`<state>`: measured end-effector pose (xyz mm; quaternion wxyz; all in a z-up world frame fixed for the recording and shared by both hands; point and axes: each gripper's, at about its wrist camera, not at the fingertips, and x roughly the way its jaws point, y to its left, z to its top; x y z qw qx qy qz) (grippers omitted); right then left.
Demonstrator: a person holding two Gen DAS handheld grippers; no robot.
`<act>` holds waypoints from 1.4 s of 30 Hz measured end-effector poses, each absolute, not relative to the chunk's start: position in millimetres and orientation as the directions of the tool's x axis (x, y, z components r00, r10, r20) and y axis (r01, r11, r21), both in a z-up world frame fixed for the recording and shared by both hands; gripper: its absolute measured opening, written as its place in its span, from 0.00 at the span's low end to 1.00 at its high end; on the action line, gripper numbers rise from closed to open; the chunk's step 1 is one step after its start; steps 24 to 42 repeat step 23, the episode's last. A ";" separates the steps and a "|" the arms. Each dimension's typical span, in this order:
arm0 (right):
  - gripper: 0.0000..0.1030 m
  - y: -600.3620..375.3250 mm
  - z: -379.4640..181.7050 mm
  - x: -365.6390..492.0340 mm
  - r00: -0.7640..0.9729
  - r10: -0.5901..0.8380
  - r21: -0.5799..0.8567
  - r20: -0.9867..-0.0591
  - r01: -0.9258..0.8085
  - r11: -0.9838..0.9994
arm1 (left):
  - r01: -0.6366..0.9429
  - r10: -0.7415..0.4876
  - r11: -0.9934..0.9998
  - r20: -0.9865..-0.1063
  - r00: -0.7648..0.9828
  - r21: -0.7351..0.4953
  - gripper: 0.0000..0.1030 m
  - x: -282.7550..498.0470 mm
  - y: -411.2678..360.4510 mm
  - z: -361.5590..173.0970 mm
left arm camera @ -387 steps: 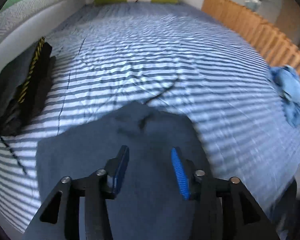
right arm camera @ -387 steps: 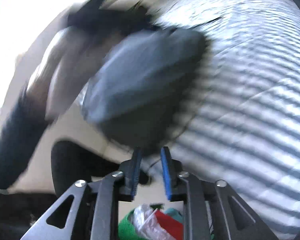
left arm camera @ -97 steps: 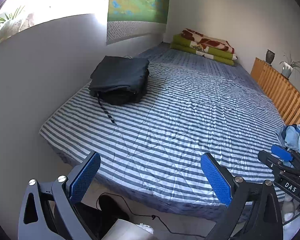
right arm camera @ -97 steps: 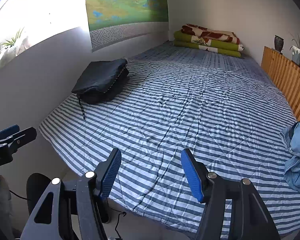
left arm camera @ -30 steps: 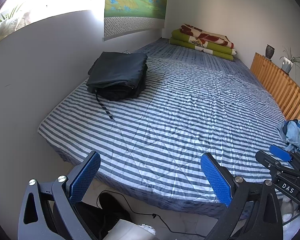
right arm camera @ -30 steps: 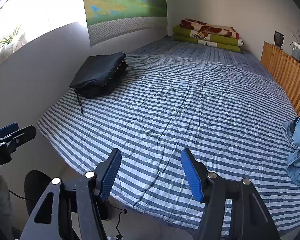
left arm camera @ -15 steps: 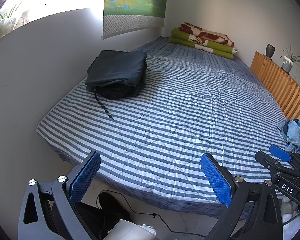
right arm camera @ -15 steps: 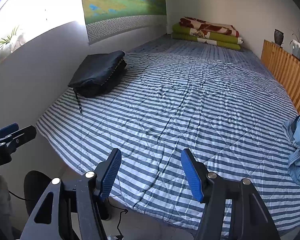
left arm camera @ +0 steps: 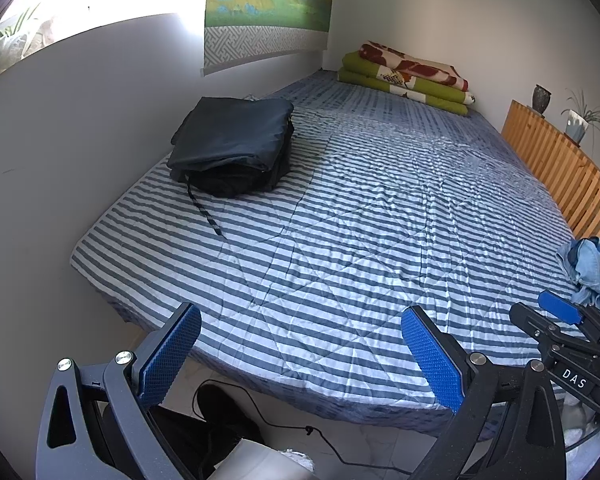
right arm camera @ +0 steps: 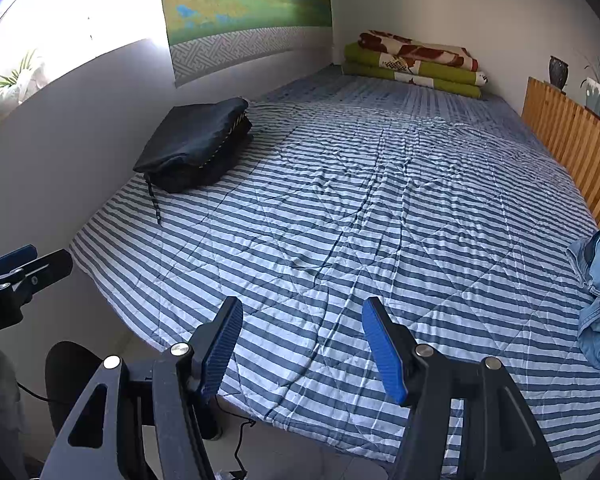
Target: Organize objects
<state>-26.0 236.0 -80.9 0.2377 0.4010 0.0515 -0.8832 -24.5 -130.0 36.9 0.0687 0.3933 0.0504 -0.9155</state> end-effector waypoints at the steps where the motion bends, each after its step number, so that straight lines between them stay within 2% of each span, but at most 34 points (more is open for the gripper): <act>1: 0.56 235.4 -81.5 -26.6 -0.565 -0.377 0.100 -0.734 0.460 -0.882 | 0.165 -0.088 -0.986 -0.728 -0.680 -0.035 0.99 -26.1 -130.1 35.6; 12: 0.56 239.5 -93.3 -39.4 -0.562 -0.346 0.103 -0.751 0.418 -0.902 | 0.146 -0.096 -0.989 -0.730 -0.676 -0.006 0.99 -56.4 -130.3 17.3; 20: 0.56 246.0 -104.3 -52.2 -0.550 -0.321 0.113 -0.771 0.378 -0.919 | 0.092 -0.033 -0.995 -0.736 -0.676 -0.040 0.99 -83.6 -119.0 6.9; 23: 0.56 248.4 -107.8 -56.8 -0.546 -0.316 0.116 -0.776 0.368 -0.922 | 0.104 -0.056 -0.994 -0.743 -0.667 -0.019 0.99 -92.1 -114.0 0.7; 42: 0.56 248.4 -107.8 -56.8 -0.546 -0.316 0.116 -0.776 0.368 -0.922 | 0.104 -0.056 -0.994 -0.743 -0.667 -0.019 0.99 -92.1 -114.0 0.7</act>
